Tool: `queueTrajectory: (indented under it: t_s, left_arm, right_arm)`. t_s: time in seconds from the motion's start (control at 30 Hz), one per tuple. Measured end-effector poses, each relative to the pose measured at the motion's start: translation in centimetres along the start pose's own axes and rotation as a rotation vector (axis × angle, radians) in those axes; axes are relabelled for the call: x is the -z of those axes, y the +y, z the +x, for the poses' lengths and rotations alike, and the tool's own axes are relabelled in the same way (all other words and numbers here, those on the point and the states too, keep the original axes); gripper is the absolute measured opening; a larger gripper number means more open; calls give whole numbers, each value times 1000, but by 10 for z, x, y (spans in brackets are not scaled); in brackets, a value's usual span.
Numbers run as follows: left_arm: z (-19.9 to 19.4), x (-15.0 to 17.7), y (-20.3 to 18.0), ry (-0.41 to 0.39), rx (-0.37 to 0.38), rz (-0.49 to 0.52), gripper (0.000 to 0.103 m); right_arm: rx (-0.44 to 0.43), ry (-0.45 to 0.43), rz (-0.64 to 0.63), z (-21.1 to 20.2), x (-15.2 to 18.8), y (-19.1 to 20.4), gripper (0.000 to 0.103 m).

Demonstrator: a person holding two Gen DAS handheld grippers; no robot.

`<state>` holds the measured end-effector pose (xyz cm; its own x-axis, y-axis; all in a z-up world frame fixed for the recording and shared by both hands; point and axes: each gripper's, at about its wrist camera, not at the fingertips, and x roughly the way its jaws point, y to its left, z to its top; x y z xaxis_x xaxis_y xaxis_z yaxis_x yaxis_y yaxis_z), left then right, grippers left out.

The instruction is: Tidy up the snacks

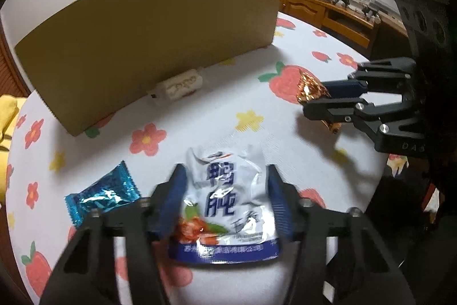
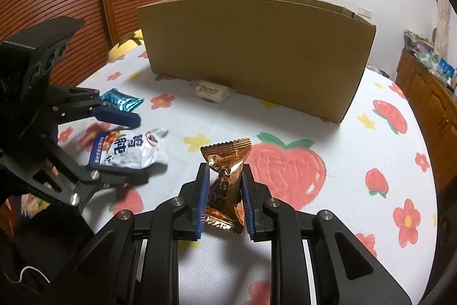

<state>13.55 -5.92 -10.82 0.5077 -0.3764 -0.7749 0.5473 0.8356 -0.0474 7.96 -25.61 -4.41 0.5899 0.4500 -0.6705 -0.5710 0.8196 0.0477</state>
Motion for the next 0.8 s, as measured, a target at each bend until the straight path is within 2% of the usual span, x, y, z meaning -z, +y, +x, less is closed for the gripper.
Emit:
queueTrajectory:
  t_s: [0.2, 0.43, 0.7, 0.77, 0.8]
  left_arm:
    - [-7, 0, 3, -35, -4, -27, 45]
    - [-19, -11, 7, -86, -19, -45, 29]
    - [-19, -16, 17, -90, -34, -68, 26]
    - [-23, -18, 17, -113, -43, -67, 13]
    - [-27, -20, 16, -124, -49, -68, 11]
  right_arm:
    - [-7, -7, 2, -2, -2, -1, 20]
    - [-7, -19, -8, -6, -8, 2, 20]
    - [-4, -47, -19, -17, -14, 5, 20]
    - [-5, -51, -21, -18, -15, 6, 20]
    - [-5, -54, -22, -19, -15, 6, 20]
